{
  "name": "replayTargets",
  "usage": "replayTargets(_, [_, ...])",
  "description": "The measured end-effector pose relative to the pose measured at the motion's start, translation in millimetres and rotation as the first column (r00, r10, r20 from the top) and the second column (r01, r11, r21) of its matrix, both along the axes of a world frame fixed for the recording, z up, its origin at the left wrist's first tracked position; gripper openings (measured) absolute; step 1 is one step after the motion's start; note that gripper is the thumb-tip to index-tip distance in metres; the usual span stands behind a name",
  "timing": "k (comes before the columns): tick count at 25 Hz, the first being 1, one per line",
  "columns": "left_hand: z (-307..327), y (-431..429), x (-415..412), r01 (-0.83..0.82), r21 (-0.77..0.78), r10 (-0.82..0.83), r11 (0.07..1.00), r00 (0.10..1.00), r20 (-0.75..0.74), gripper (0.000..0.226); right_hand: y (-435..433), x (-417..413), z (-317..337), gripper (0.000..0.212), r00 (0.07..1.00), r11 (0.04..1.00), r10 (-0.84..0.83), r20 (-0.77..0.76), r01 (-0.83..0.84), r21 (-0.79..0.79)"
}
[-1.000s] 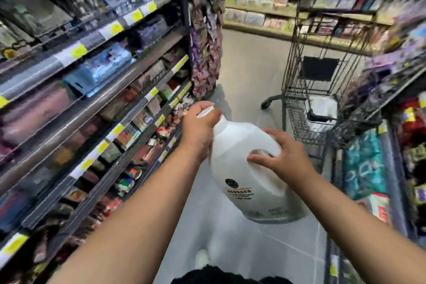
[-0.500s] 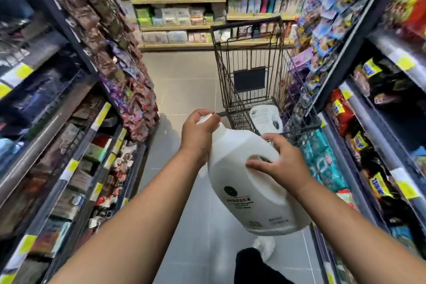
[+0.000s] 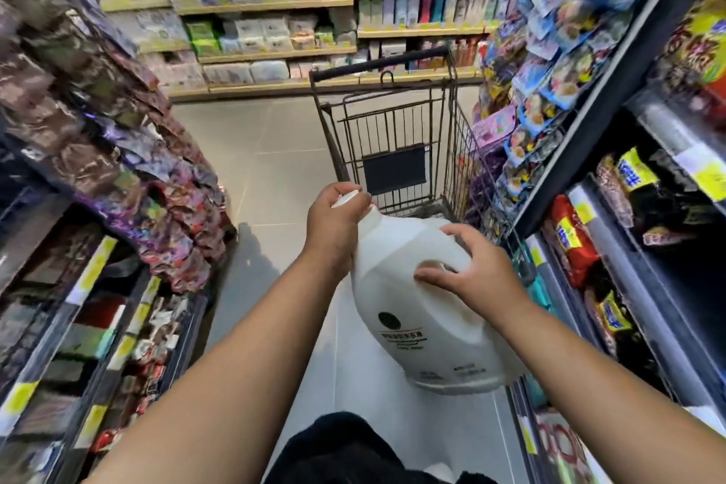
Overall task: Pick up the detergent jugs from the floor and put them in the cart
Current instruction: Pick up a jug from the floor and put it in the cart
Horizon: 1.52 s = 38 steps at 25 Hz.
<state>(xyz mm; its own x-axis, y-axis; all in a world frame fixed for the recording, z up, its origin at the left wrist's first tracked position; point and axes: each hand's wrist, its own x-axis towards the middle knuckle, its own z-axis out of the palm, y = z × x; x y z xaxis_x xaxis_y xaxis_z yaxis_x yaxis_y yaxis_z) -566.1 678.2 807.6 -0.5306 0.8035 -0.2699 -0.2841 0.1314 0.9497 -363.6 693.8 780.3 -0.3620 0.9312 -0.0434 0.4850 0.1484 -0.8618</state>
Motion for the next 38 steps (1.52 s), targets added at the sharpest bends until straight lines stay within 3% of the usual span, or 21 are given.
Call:
replayTargets(9, [-46.3,211.1,-18.9,0.198,-0.135,-0.199,0.971,0.980,0.005,0.015,171.3,-22.1,-36.7,0.069,0.977,0.968,-0.202,0.069,0.210,-0.135])
replayTargets(16, [-95.7,347.5,-30.1,0.379,-0.295,-0.393,0.877,0.919,0.011,0.012,283.8,-36.4,-94.2,0.073,0.929,0.871,-0.326,0.176,0.367,-0.327])
replayTargets(21, [-163.8,390.2,-19.1,0.356,-0.417,-0.396,0.836,0.918,-0.011,0.012,324.2,-25.8,-154.3,0.093,0.941,0.826,-0.260,0.218,0.333,-0.455])
replayTargets(25, [-231.2,412.0,5.8,0.333,-0.505,-0.395,0.797,0.918,-0.018,0.009,344.7,-3.8,-213.3,0.085,0.936,0.799,-0.271,0.225,0.349,-0.489])
replayTargets(31, [-307.7,429.0,26.4,0.298,-0.615,-0.389,0.730,0.921,-0.015,0.013,354.7,13.2,-292.5,0.094,0.937,0.783,-0.296,0.186,0.350,-0.514])
replayTargets(35, [-349.8,440.1,28.0,0.330,-0.688,-0.441,0.646,0.897,0.016,0.003,357.8,19.7,-328.1,0.075,0.920,0.767,-0.366,0.141,0.384,-0.514])
replayTargets(38, [-372.2,451.3,34.2,0.356,-0.685,-0.469,0.636,0.883,0.024,0.005,355.3,23.3,-344.4,0.076,0.911,0.775,-0.387,0.146,0.407,-0.483])
